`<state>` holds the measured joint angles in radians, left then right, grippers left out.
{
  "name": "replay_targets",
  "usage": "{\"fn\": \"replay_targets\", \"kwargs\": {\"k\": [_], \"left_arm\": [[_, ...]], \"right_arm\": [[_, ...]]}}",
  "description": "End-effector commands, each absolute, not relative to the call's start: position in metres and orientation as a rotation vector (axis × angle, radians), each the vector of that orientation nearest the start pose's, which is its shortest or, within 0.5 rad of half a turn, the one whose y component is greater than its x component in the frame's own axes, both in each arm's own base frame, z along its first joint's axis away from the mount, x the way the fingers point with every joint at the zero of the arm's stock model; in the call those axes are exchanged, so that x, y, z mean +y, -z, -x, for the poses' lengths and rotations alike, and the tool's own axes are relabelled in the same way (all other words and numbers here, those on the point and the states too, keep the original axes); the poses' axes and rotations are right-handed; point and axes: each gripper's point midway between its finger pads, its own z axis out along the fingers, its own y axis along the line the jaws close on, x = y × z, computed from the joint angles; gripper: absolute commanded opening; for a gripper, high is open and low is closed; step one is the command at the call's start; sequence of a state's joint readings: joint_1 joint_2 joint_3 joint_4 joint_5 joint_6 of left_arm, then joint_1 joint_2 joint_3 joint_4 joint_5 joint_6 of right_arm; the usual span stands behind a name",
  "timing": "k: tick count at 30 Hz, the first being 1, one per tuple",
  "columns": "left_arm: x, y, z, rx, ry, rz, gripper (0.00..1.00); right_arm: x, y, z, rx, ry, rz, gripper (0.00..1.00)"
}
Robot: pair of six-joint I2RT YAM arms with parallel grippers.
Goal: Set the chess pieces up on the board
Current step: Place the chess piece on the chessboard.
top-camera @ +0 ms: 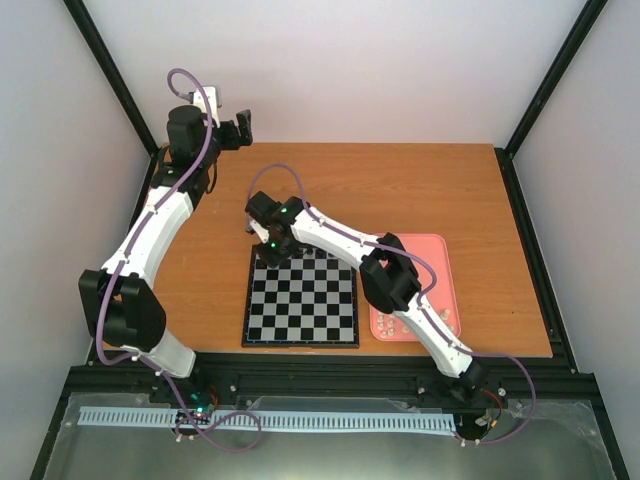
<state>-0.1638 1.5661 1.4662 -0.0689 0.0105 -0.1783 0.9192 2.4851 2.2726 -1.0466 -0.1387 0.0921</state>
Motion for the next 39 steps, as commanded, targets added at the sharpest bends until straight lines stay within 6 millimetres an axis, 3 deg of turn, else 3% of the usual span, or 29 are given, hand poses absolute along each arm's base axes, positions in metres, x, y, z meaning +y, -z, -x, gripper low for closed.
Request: {"fn": "replay_targets", "kwargs": {"k": [1,8,16,25,27,33,39], "left_arm": [[-0.086,-0.395,-0.499,1.691,0.263,-0.008,1.00],[-0.085,-0.395,-0.499,1.692,0.260,-0.005,1.00],[-0.085,-0.395,-0.500,1.691,0.261,-0.006,1.00],[-0.086,-0.394,-0.500,1.694,0.261,-0.004,1.00],[-0.085,-0.394,-0.500,1.694,0.260,-0.004,1.00],[-0.084,-0.396,-0.498,1.692,0.256,-0.001,1.00],[-0.083,-0.396,-0.497,1.690,0.248,0.001,1.00]], "right_arm": [[0.459,-0.046,-0.313,2.649,-0.374,1.234,0.13],[0.463,-0.057,-0.310,2.611,-0.391,1.256,0.26],[0.463,-0.069,-0.307,2.580,-0.393,1.264,0.27],[0.453,-0.100,-0.313,2.521,-0.343,1.216,0.28],[0.447,-0.099,-0.312,2.523,-0.316,1.208,0.28],[0.431,-0.123,-0.318,2.481,-0.238,1.150,0.31],[0.382,-0.137,-0.330,2.480,-0.072,1.015,0.38]]}}
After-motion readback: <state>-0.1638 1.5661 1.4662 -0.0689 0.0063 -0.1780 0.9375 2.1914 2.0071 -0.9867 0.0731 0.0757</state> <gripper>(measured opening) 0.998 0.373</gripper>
